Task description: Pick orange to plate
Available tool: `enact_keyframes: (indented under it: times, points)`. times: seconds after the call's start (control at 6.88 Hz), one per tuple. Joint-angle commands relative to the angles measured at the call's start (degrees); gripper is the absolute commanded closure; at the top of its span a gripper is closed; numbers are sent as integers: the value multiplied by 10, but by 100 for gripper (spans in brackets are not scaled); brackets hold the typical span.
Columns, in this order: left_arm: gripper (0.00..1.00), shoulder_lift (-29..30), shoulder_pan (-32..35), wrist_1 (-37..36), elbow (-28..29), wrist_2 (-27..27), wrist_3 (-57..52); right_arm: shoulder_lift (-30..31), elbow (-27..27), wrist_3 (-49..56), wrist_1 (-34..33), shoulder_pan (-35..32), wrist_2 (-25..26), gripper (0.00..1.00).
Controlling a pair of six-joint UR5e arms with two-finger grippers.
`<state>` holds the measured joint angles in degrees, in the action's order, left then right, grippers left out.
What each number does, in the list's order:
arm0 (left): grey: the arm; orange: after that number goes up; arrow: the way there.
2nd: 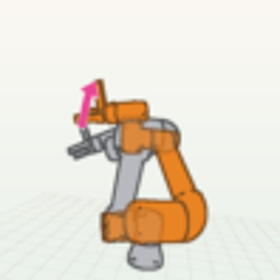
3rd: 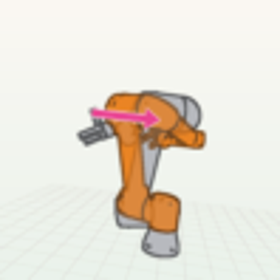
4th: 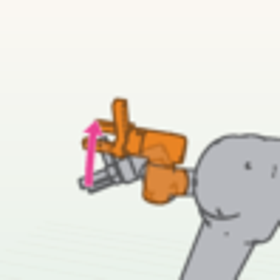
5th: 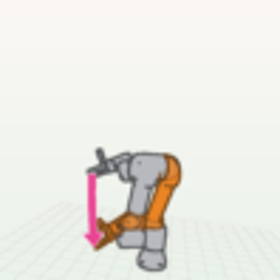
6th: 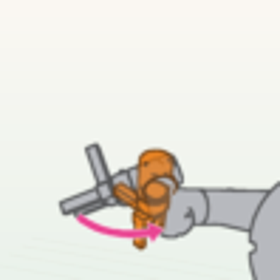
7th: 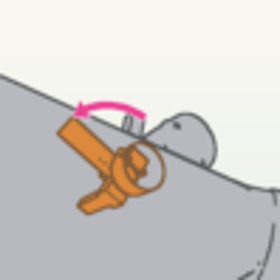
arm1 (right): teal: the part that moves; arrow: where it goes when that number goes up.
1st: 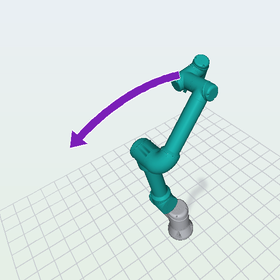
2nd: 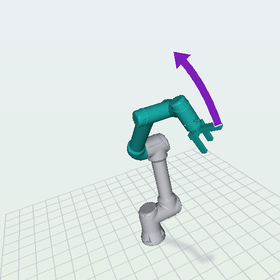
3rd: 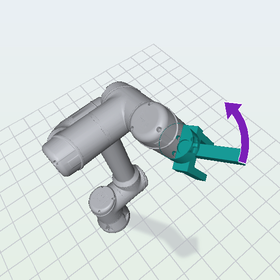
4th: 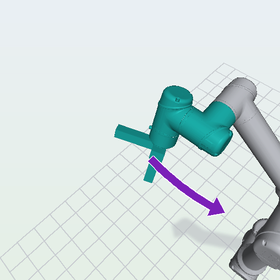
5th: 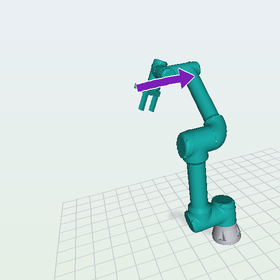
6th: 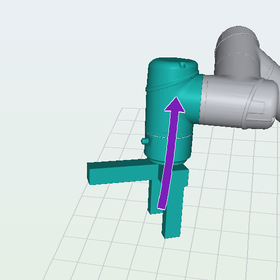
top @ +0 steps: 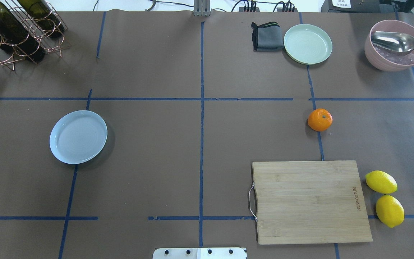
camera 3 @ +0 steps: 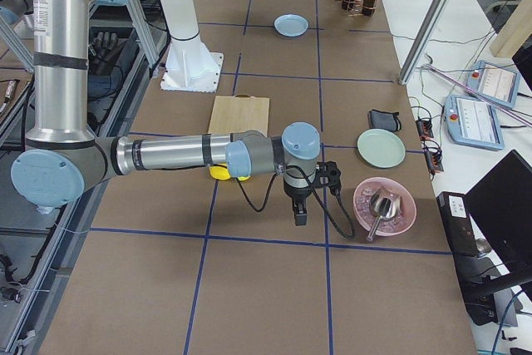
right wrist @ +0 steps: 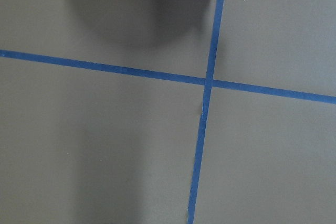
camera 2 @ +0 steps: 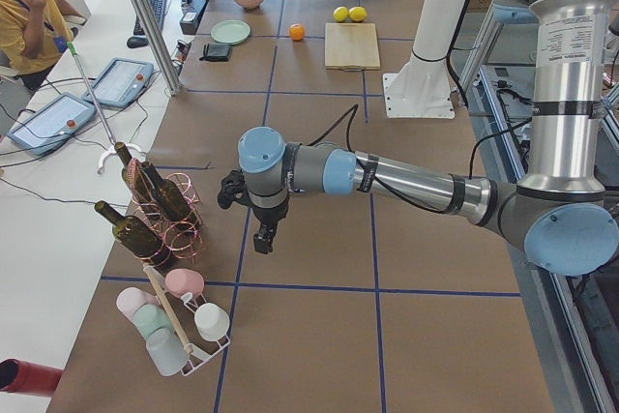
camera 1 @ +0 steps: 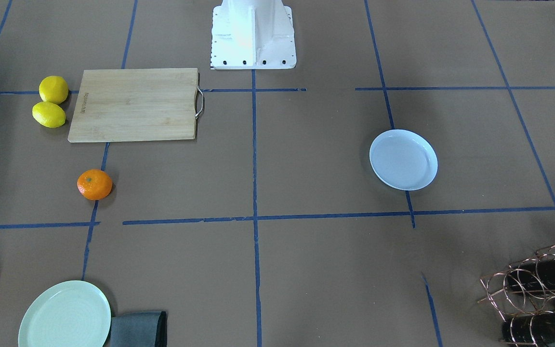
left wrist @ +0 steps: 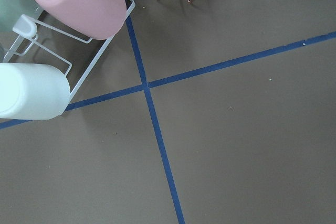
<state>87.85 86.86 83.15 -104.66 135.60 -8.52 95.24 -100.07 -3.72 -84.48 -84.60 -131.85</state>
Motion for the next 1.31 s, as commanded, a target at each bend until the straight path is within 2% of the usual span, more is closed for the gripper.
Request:
enact_keyframes:
  times: [0.0,0.44,0.73,0.87,1.02,1.16]
  points:
    - [0,0,0,0,0,2,0,1,7,2,3,0,5,0]
    - [0,10,-11,6,-8,2,2,-8,2,-8,3,18,-1,0]
    - [0,84,-19,26,2,1,6,-22,0,-9,3,25,-4,0]
    - [0,99,-28,112,39,5,5,-25,0,-10,2,32,-10,0]
    - [0,87,-31,158,58,47,12,-25,2,-10,2,36,-10,0]
    - [0,89,-72,183,53,58,86,-25,2,-10,2,37,-10,0]
